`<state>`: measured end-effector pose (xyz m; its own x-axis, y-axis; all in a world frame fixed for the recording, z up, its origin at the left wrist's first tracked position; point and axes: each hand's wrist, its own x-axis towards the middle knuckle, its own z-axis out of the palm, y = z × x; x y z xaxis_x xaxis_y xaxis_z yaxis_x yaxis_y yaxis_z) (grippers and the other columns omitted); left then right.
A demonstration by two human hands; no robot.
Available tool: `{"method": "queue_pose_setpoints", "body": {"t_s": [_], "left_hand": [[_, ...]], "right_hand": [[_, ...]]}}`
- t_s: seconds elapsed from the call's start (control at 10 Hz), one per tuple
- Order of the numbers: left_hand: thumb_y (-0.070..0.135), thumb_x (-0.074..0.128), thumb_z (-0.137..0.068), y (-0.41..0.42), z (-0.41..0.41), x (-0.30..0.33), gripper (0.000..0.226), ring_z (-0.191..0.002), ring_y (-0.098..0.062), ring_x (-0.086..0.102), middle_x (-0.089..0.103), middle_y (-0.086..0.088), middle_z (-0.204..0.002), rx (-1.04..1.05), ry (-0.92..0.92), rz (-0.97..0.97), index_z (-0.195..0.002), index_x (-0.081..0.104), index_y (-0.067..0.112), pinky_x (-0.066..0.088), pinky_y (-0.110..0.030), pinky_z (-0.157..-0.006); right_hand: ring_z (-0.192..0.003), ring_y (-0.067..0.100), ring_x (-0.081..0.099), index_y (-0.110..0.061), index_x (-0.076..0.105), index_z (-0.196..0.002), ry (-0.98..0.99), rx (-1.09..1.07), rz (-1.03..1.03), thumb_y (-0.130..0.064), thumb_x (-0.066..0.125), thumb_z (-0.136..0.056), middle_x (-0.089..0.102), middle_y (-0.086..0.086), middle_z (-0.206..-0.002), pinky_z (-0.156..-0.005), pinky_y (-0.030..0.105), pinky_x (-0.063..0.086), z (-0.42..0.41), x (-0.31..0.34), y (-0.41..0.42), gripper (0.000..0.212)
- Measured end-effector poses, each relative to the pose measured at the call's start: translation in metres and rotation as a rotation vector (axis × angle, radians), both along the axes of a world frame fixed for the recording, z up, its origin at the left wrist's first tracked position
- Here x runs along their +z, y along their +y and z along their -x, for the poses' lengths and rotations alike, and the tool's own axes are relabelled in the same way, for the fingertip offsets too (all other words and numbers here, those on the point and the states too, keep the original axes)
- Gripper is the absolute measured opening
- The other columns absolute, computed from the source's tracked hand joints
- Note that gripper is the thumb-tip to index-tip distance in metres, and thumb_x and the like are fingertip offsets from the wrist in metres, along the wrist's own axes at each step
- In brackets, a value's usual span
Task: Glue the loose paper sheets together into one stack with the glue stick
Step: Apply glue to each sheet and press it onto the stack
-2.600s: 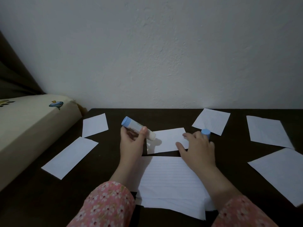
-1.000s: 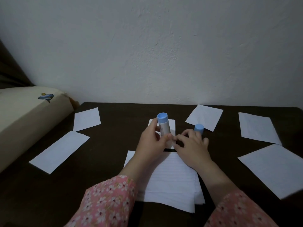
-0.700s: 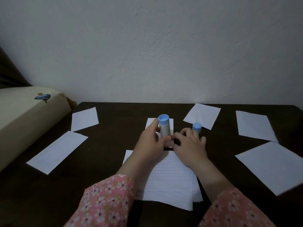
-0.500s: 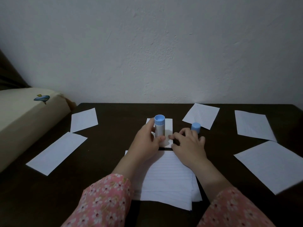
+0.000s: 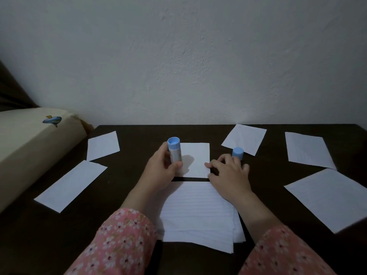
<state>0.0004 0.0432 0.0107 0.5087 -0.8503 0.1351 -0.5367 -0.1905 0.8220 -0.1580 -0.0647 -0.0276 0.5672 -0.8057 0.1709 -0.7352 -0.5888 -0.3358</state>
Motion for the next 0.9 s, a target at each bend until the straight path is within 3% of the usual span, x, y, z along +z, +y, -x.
{"method": "queue_pose_setpoints", "body": {"t_s": [0.2, 0.3, 0.4, 0.5, 0.6, 0.7, 0.8, 0.9], "left_hand": [[0.018, 0.063, -0.09, 0.003, 0.0, -0.002, 0.05, -0.102, -0.005, 0.052, 0.052, 0.018, -0.109, -0.004, -0.017, 0.009, -0.13, 0.041, 0.037, 0.041, -0.019, -0.076], [0.012, 0.063, -0.088, 0.004, 0.0, -0.006, 0.078, -0.107, -0.005, 0.051, 0.046, 0.014, -0.118, 0.079, 0.087, 0.135, -0.143, 0.019, 0.046, 0.047, -0.028, -0.086], [0.01, 0.061, -0.09, 0.01, -0.003, -0.005, 0.075, -0.089, -0.003, 0.058, 0.044, 0.009, -0.107, 0.228, 0.201, 0.379, -0.136, 0.016, 0.05, 0.053, -0.026, -0.076], [0.021, 0.054, -0.095, 0.013, -0.01, -0.001, 0.04, -0.095, -0.007, 0.061, 0.054, 0.0, -0.117, 0.269, 0.152, 0.416, -0.124, 0.039, 0.043, 0.056, -0.029, -0.075], [0.029, 0.045, -0.099, 0.016, -0.016, -0.003, 0.035, -0.098, -0.011, 0.062, 0.054, 0.004, -0.12, 0.186, 0.195, 0.329, -0.131, 0.048, 0.04, 0.056, -0.032, -0.08], [0.019, 0.048, -0.098, 0.02, -0.018, -0.004, 0.04, -0.103, -0.014, 0.064, 0.055, 0.004, -0.124, 0.076, 0.335, 0.313, -0.134, 0.049, 0.036, 0.056, -0.036, -0.082], [0.01, 0.068, -0.085, 0.02, -0.018, -0.005, 0.049, -0.089, -0.006, 0.068, 0.065, 0.013, -0.099, 0.177, 0.257, 0.301, -0.125, 0.052, 0.034, 0.058, -0.031, -0.075], [0.018, 0.075, -0.079, 0.019, -0.02, -0.005, 0.041, -0.082, -0.011, 0.067, 0.063, 0.01, -0.095, 0.326, 0.278, 0.313, -0.112, 0.057, 0.032, 0.054, -0.021, -0.062]], "right_hand": [[-0.121, 0.013, 0.03, -0.042, 0.05, -0.128, 0.004, -0.006, 0.006, -0.037, 0.045, -0.093, 0.037, -0.007, -0.124, -0.1, 0.04, 0.023, 0.001, 0.0, 0.001, 0.035], [-0.121, 0.013, 0.03, -0.042, 0.05, -0.128, 0.01, -0.004, 0.007, -0.037, 0.045, -0.093, 0.037, -0.007, -0.125, -0.1, 0.04, 0.023, 0.001, 0.001, 0.001, 0.036], [-0.12, 0.013, 0.03, -0.043, 0.051, -0.126, 0.002, -0.006, 0.006, -0.036, 0.045, -0.093, 0.037, -0.008, -0.123, -0.099, 0.039, 0.023, 0.001, 0.001, 0.001, 0.035], [-0.119, 0.013, 0.031, -0.043, 0.052, -0.125, -0.003, -0.016, 0.007, -0.036, 0.045, -0.092, 0.037, -0.009, -0.121, -0.097, 0.039, 0.022, 0.0, 0.001, 0.002, 0.034], [-0.119, 0.013, 0.031, -0.042, 0.052, -0.125, 0.015, -0.022, 0.013, -0.037, 0.045, -0.092, 0.037, -0.008, -0.122, -0.097, 0.039, 0.023, 0.0, 0.002, 0.002, 0.034], [-0.119, 0.013, 0.031, -0.042, 0.051, -0.126, 0.018, -0.022, 0.011, -0.038, 0.045, -0.093, 0.037, -0.007, -0.123, -0.098, 0.039, 0.023, 0.0, 0.003, 0.003, 0.034], [-0.12, 0.013, 0.031, -0.041, 0.051, -0.126, 0.019, -0.02, 0.007, -0.038, 0.045, -0.093, 0.037, -0.007, -0.124, -0.099, 0.039, 0.023, 0.0, 0.003, 0.004, 0.034], [-0.12, 0.013, 0.031, -0.041, 0.051, -0.127, 0.014, -0.02, 0.008, -0.038, 0.045, -0.093, 0.037, -0.007, -0.124, -0.099, 0.039, 0.023, 0.0, 0.003, 0.003, 0.034]]}}
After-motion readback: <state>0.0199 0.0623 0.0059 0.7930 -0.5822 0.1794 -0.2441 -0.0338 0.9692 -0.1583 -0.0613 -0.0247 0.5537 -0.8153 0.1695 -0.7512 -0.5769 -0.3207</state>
